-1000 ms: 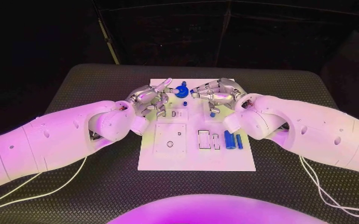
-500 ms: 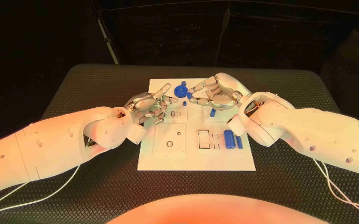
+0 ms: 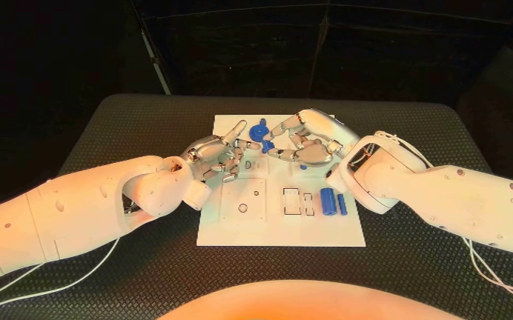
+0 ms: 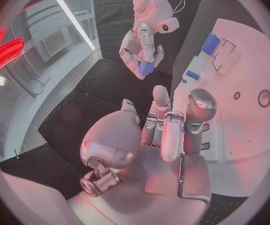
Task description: Assemble the parts on the task board
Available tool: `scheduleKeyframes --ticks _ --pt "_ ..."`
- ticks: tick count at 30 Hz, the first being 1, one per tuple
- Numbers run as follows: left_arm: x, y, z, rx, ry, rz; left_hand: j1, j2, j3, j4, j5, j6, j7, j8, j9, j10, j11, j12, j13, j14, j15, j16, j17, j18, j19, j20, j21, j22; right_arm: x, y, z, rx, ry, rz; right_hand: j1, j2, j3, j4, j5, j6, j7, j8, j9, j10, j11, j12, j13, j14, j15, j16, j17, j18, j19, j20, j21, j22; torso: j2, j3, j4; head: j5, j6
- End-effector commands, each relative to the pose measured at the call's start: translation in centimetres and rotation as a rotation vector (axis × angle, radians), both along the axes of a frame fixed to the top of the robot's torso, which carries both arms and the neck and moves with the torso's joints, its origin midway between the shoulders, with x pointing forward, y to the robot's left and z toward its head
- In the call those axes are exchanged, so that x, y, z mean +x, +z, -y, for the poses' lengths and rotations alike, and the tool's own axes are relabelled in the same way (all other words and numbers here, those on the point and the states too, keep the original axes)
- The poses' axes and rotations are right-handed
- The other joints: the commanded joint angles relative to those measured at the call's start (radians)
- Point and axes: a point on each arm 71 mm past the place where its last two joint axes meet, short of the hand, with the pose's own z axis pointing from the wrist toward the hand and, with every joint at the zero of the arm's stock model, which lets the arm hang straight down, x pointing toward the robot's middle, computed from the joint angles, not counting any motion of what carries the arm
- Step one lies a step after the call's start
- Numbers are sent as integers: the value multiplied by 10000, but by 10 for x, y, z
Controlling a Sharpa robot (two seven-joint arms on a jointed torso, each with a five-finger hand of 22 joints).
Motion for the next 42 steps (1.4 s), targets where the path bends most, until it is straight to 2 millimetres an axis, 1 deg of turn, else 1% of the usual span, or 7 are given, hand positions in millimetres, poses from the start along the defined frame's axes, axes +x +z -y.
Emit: scheduleKeyframes --ticks 1,12,18,23,27,34,42 --pt "-2 5 7 -789 -350 50 -120 -13 -35 41 -32 -23 30 -45 -19 70 8 45 29 655 52 34 1644 -36 81 -10 72 21 -2 4 -4 -433 137 1069 -43 -25 -41 -8 -23 379 -213 535 498 92 -13 42 799 1040 4 55 2630 -49 72 -20 42 13 15 -10 -4 19 17" --pt "-6 5 18 -949 -844 -192 -281 46 -128 163 -32 -2 28 -37 -34 133 5 160 149 682 54 89 1716 -55 133 -8 174 110 -5 6 -12 -393 289 1489 -40 -18 -41 -11 -20 384 -218 538 499 98 -18 47 804 1040 2 55 2630 -54 87 -21 57 42 20 1 -7 0 0" --pt "-6 5 22 -977 -939 -229 -316 56 -157 176 -32 -48 41 -63 -52 143 12 188 175 687 57 100 1728 -59 143 -6 197 130 -7 7 -16 -365 400 1606 -40 -18 -41 -11 -20 384 -218 538 499 98 -18 47 804 1040 2 55 2630 -54 87 -21 57 42 15 -2 -11 -14 -15" --pt "-7 5 26 -1060 -1031 -208 -330 70 -166 180 -32 -67 45 -75 -60 180 17 241 247 706 60 134 1778 -75 181 -5 266 189 -6 7 -17 -408 410 1605 -40 -18 -41 -11 -20 384 -218 538 499 98 -18 47 804 1040 2 55 2630 -54 87 -21 57 42 18 -11 2 -24 -30" --pt "-7 6 28 -1175 -1116 -151 -368 169 -187 173 -31 268 -57 106 4 373 -60 418 444 769 15 239 1929 -110 293 -25 468 361 -5 6 -18 -437 428 1586 -37 -20 -46 -19 -23 388 -223 540 499 118 -22 67 829 1040 -1 55 2630 -55 91 -22 61 49 16 -3 5 -2 -43" --pt "-8 8 30 -1328 -1236 -81 -406 253 -214 173 -32 409 -120 178 27 549 -120 556 625 827 -35 334 2071 -142 385 -66 635 504 -5 5 -19 -460 466 1557 -33 -17 -47 -24 -24 394 -228 544 500 133 -26 83 848 1040 -3 55 2630 -55 94 -24 63 52 18 -8 5 5 -78" --pt "-7 8 29 -1356 -1221 -46 -454 345 -253 171 -30 636 -211 297 83 649 -195 587 669 856 -99 380 2138 -159 432 -123 731 588 -4 4 -18 -527 423 1533 -31 -16 -47 -27 -25 397 -229 545 501 147 -27 99 868 1040 -4 55 2630 -54 91 -24 61 45 8 -5 1 11 -100"
